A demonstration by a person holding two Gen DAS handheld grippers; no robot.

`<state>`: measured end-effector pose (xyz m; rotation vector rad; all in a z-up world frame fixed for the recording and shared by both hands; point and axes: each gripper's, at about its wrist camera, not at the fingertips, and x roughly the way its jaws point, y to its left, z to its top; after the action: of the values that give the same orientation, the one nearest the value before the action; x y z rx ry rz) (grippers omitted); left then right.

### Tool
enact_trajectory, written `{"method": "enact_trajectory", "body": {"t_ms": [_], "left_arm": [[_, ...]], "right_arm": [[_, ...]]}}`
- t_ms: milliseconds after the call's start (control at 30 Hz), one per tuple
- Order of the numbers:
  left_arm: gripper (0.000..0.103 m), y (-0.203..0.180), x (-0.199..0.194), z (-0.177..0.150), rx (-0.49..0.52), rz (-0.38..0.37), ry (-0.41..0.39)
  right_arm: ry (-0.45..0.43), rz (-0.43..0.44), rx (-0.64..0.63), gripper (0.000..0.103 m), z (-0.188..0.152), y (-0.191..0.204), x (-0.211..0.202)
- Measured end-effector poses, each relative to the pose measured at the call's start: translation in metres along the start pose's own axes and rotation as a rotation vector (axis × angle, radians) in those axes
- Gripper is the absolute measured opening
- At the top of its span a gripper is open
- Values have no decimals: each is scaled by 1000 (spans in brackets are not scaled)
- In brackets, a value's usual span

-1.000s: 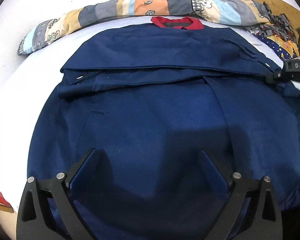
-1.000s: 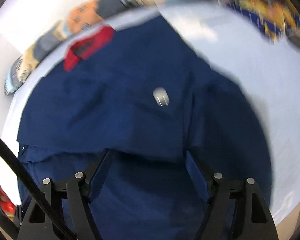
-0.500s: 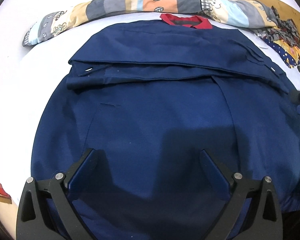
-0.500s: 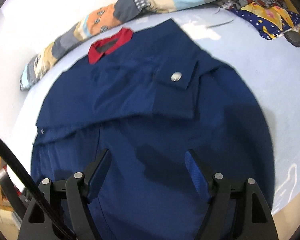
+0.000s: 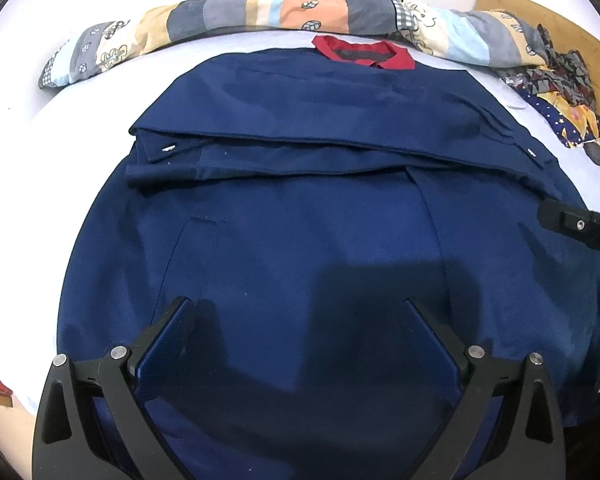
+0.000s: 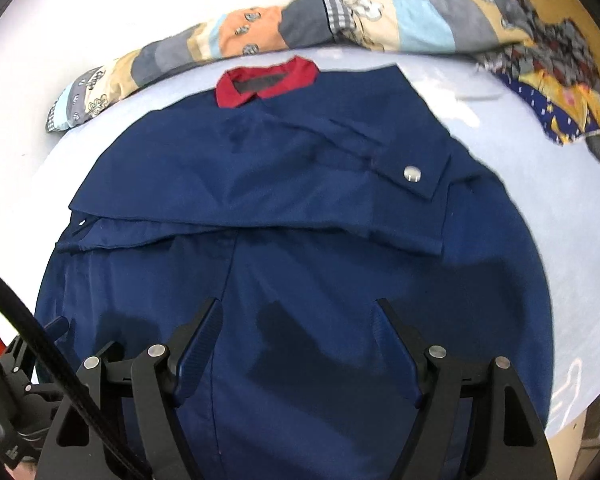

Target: Fold large clothes

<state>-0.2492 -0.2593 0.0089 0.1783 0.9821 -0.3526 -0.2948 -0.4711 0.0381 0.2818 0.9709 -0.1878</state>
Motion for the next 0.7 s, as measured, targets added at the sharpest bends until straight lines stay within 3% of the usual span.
{"method": "enact_trajectory", "body": {"t_ms": [267,700], "left_arm": [[101,5,-19,2,14,44,-95],[101,22,-42,1,-17,65,-166]], "right_arm": [[-43,8,-8,80,2,1,-11],[-74,32,56,80,-8,-20,-36]]}}
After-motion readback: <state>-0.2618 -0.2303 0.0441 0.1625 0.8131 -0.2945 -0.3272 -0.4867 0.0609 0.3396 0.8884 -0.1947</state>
